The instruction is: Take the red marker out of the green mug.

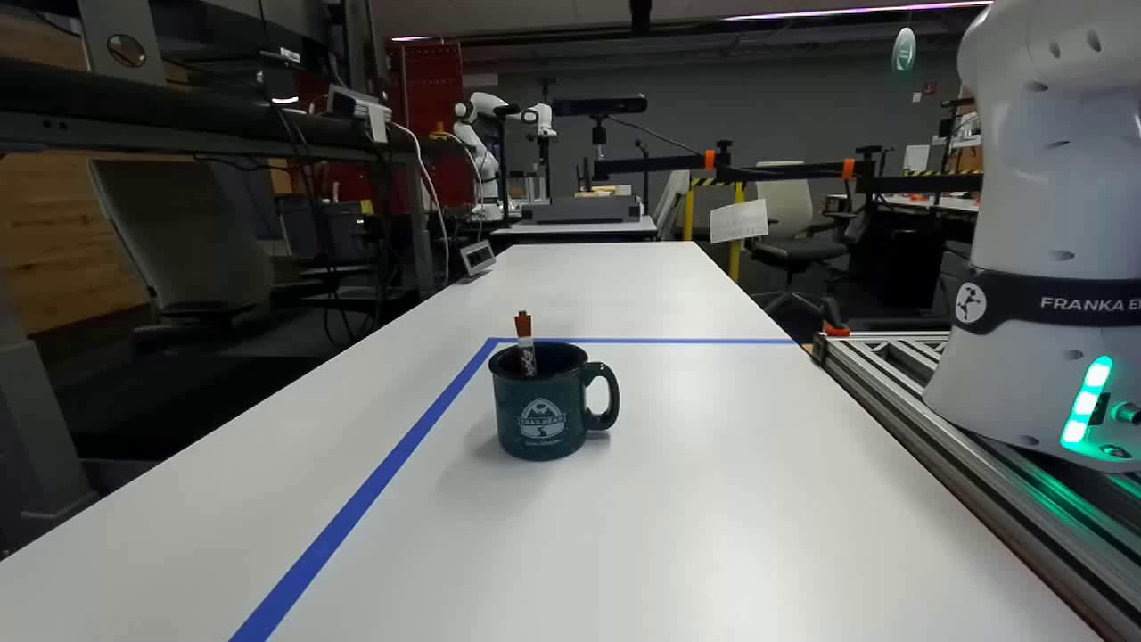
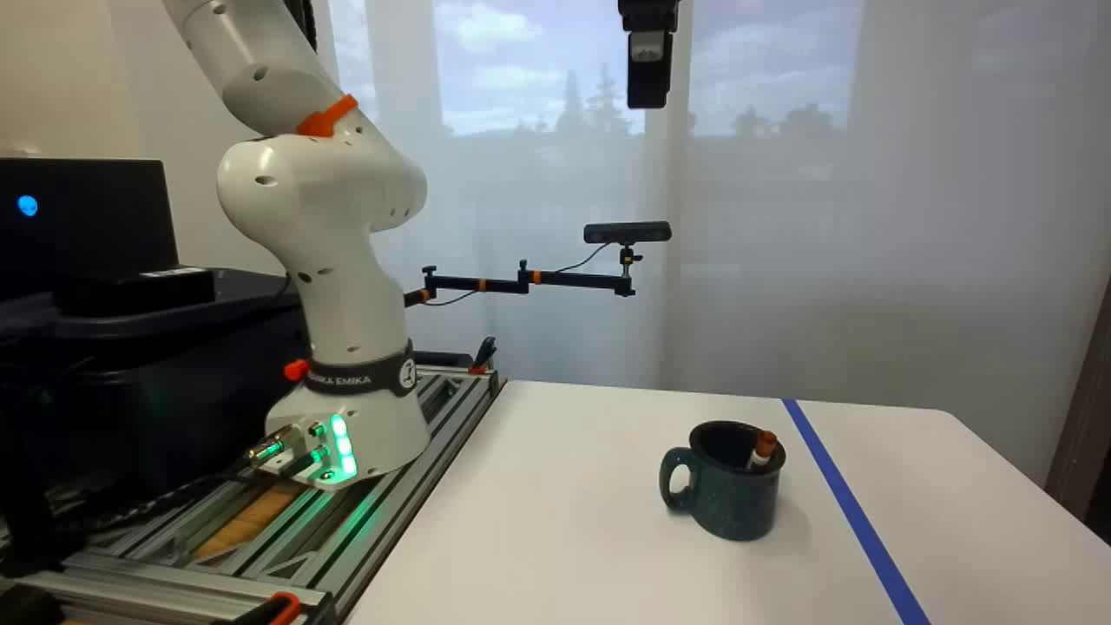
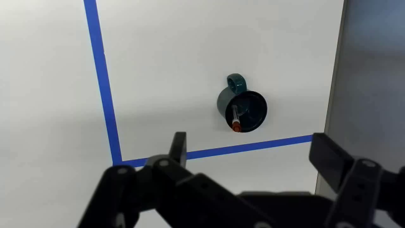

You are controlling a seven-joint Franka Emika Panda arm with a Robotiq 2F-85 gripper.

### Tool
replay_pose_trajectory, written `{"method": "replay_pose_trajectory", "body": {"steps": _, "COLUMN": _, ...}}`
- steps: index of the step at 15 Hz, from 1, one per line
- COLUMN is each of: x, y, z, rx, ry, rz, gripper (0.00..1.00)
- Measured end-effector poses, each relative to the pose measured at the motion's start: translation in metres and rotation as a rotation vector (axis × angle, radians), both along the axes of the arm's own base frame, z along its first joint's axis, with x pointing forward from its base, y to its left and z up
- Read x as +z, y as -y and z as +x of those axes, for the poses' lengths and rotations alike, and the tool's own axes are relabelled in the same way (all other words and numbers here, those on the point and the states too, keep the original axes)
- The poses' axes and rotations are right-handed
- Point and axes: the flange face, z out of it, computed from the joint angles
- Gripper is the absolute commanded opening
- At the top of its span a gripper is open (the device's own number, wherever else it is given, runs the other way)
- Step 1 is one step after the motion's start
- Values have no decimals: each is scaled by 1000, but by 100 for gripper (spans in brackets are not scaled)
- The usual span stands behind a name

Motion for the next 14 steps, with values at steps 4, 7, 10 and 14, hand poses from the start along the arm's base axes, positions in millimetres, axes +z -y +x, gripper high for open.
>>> {"method": "replay_pose_trajectory", "body": {"steps": 4, "x": 3, "y": 1, "z": 0, "rx": -1, "ry": 6, "rz": -2, "gripper": 100}}
{"method": "replay_pose_trajectory", "body": {"steps": 7, "x": 3, "y": 1, "z": 0, "rx": -1, "ry": 6, "rz": -2, "gripper": 100}}
{"method": "replay_pose_trajectory", "body": {"steps": 10, "x": 2, "y": 0, "z": 0, "rx": -1, "ry": 5, "rz": -3, "gripper": 100}}
{"method": "replay_pose_trajectory", "body": {"steps": 14, "x": -16, "y": -1, "z": 8, "rx": -10, "ry": -26, "rz": -7, "gripper": 100}}
